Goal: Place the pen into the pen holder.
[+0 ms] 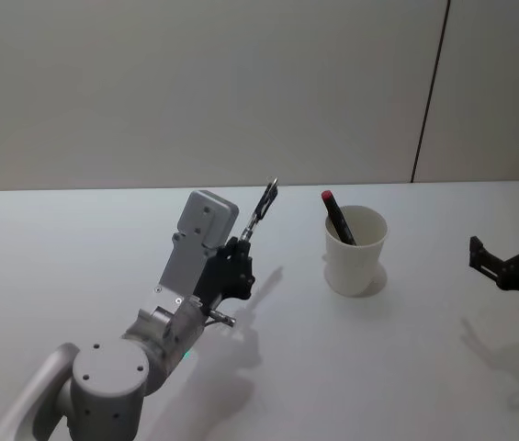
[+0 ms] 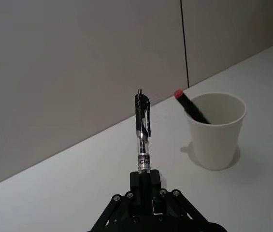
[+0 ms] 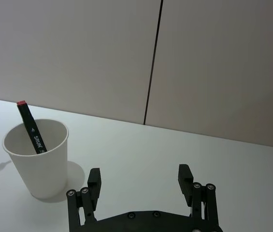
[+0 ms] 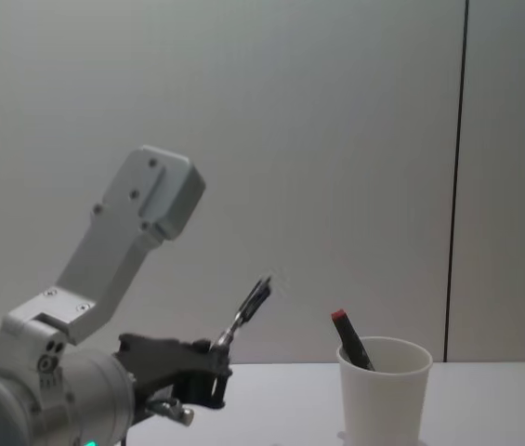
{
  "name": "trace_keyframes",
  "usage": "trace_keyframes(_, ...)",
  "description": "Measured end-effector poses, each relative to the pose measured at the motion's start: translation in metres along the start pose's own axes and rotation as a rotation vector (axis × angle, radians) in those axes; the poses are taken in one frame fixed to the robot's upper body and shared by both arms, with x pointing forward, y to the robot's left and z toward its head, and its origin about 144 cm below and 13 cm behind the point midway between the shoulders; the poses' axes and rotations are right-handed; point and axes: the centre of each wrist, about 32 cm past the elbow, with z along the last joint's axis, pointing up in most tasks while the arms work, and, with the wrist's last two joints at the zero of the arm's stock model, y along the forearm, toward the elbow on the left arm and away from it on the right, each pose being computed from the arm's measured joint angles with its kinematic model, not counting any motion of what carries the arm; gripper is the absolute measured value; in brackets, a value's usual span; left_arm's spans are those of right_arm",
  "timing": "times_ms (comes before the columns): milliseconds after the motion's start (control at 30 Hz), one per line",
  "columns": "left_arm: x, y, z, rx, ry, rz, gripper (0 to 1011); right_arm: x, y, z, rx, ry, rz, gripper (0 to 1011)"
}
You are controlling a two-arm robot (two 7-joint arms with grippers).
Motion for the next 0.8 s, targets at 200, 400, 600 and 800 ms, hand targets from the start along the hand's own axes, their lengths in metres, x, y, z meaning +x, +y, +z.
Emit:
trace_keyframes(200, -0.001, 0.0033, 0.0012, -0.087, -0.024, -0.043, 131, 0.0, 0.0, 0.0, 0.0, 0.0, 0.0, 1002)
trace_keyframes(400, -0.0023, 0.0037, 0.0023, -0.157, -0.046, -0.1, 131, 0.0, 0.0, 0.0, 0.0, 0.0, 0.0, 1002)
trace_keyframes(600, -0.0038, 0.0007, 0.0033, -0.206, -0.062, -0.155, 131, 0.0, 0.0, 0.0, 0.0, 0.0, 0.0, 1002)
trace_keyframes(800, -0.0059, -0.0058, 0.0043, -0.247, -0.078, -0.218, 131, 0.0, 0.0, 0.0, 0.0, 0.0, 0.0, 1002)
